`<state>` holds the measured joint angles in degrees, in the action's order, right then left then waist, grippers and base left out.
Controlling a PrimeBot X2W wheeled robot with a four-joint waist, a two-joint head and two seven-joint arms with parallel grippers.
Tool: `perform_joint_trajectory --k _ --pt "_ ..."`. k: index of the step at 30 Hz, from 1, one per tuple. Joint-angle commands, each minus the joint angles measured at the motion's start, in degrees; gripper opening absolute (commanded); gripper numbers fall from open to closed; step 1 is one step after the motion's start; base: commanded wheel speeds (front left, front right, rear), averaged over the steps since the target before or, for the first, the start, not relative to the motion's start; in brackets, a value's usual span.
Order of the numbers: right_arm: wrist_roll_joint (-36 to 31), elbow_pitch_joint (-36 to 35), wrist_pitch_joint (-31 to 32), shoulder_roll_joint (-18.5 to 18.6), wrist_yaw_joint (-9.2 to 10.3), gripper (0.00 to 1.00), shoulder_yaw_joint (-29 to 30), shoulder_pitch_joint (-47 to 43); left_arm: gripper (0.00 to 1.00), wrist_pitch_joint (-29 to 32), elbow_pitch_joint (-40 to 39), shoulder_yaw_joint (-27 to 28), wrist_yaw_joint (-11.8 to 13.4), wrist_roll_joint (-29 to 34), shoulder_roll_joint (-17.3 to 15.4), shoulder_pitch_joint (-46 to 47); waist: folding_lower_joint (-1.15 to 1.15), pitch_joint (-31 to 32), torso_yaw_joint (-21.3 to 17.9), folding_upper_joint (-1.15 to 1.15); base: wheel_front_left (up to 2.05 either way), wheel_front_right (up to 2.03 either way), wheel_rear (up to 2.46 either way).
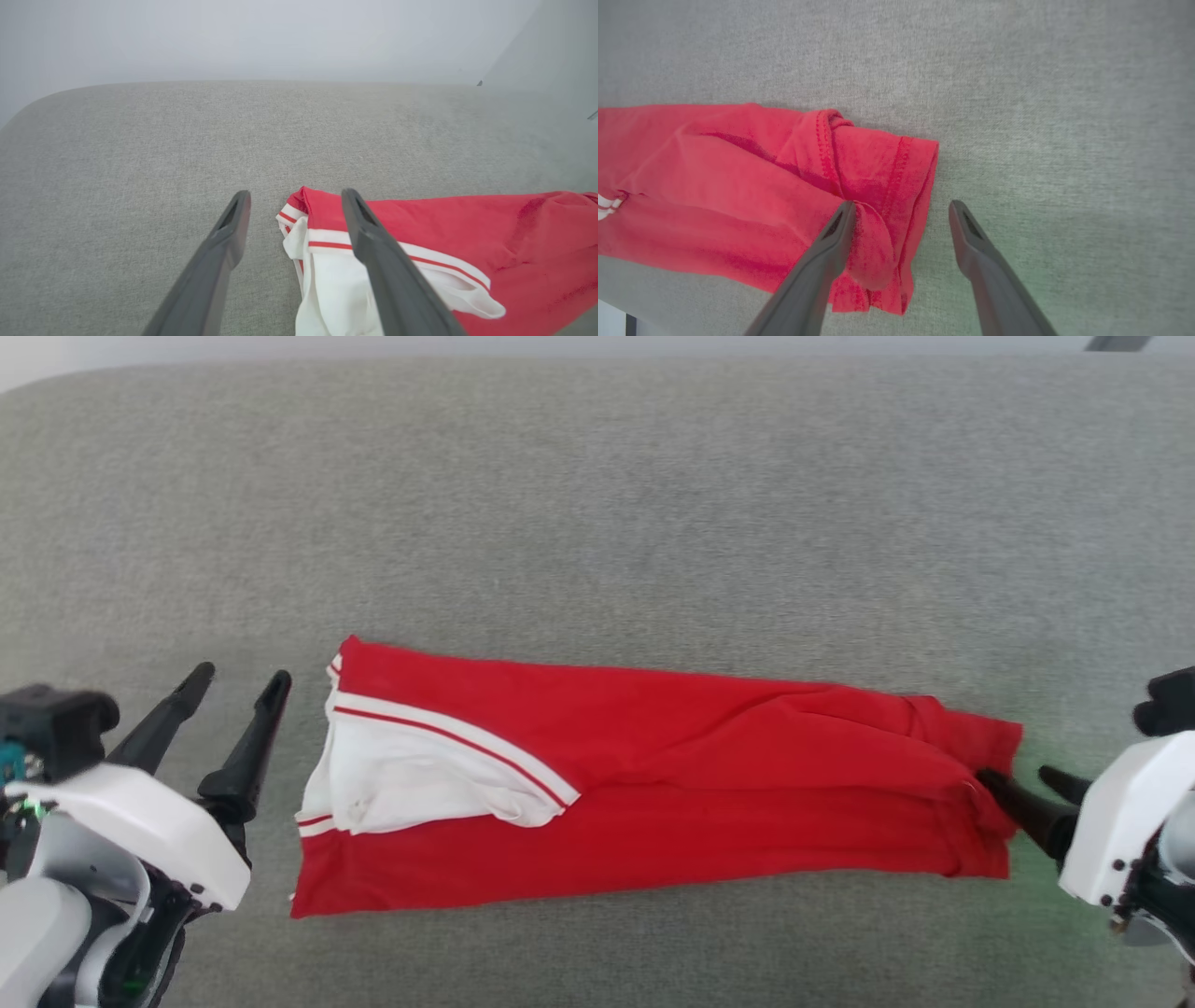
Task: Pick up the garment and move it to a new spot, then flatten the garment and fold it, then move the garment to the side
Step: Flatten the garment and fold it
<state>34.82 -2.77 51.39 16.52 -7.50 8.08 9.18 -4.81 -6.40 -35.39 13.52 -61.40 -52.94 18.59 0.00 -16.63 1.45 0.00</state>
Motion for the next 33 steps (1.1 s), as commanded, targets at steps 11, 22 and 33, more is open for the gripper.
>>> perform_joint_trajectory --k 11,22,33 --pt "5.21 13.11 1.84 1.71 0.00 0.25 -10.86 5.22 1.00 -10.09 6.45 4.34 -1.09 4.10 6.48 -3.97 0.00 -0.76 3.64 0.00 0.00 0.00 0.00" --pt "15.10 11.30 -0.02 7.51 -0.12 0.00 -9.76 8.03 1.00 -10.45 7.47 19.66 -6.19 14.57 18.48 -13.25 0.00 0.97 4.71 0.00 0.00 0.00 0.00" --pt "15.00 13.61 -1.17 13.32 -0.10 0.00 -2.34 7.27 1.00 -10.46 7.31 31.60 -14.73 23.88 30.93 -20.06 0.00 3.22 3.23 0.00 0.00 0.00 0.00"
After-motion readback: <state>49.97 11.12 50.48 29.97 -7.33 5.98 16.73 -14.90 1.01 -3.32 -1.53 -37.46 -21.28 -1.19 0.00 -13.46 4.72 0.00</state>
